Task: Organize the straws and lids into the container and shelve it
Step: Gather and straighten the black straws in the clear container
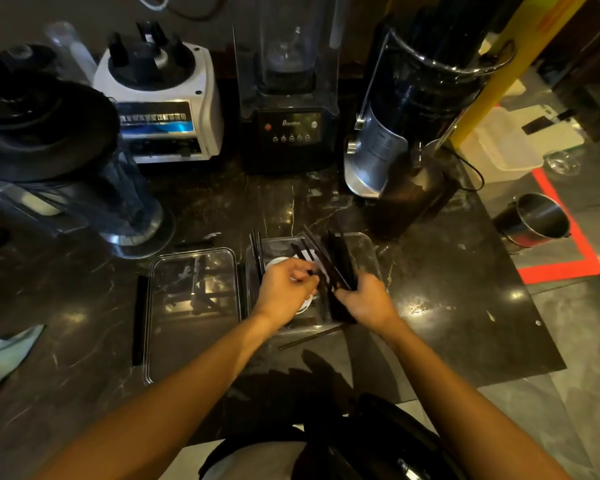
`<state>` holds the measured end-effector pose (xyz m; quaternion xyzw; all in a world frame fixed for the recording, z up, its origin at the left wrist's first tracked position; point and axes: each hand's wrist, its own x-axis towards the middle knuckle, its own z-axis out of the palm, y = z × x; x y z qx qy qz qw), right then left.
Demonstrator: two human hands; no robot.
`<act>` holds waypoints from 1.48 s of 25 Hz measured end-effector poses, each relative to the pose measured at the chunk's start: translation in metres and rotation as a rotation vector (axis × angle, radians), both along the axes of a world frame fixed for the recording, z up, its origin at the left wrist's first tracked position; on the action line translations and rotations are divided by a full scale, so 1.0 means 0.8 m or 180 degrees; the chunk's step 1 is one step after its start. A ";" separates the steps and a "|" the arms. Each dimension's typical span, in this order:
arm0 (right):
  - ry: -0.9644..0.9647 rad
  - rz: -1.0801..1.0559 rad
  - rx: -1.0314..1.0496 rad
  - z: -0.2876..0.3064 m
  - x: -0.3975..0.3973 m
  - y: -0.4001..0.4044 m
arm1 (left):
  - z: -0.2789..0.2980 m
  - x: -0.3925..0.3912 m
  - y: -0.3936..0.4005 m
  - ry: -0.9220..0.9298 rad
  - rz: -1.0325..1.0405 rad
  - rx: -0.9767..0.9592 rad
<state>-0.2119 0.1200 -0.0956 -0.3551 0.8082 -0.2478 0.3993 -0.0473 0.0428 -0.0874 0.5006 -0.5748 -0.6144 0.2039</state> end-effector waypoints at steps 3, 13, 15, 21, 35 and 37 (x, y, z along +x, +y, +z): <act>-0.0344 -0.0130 -0.0202 0.000 -0.014 -0.005 | 0.002 -0.001 -0.001 -0.0110 0.0294 0.0008; -0.0645 -0.0289 -0.0559 -0.016 -0.020 -0.021 | -0.005 -0.012 -0.017 -0.0500 0.0597 0.0034; -0.0591 -0.0243 -0.0351 -0.022 -0.018 -0.026 | -0.007 -0.020 -0.027 -0.0641 0.0535 -0.0014; -0.0655 0.0009 -0.0096 -0.022 -0.017 -0.043 | -0.014 -0.035 -0.049 -0.0860 0.0010 -0.0016; -0.1086 -0.0339 -0.0008 -0.012 -0.010 -0.062 | -0.007 -0.043 -0.066 -0.1498 -0.0551 0.0042; -0.0991 -0.0241 0.0101 -0.014 -0.010 -0.065 | -0.005 -0.048 -0.067 -0.1541 -0.0608 0.0005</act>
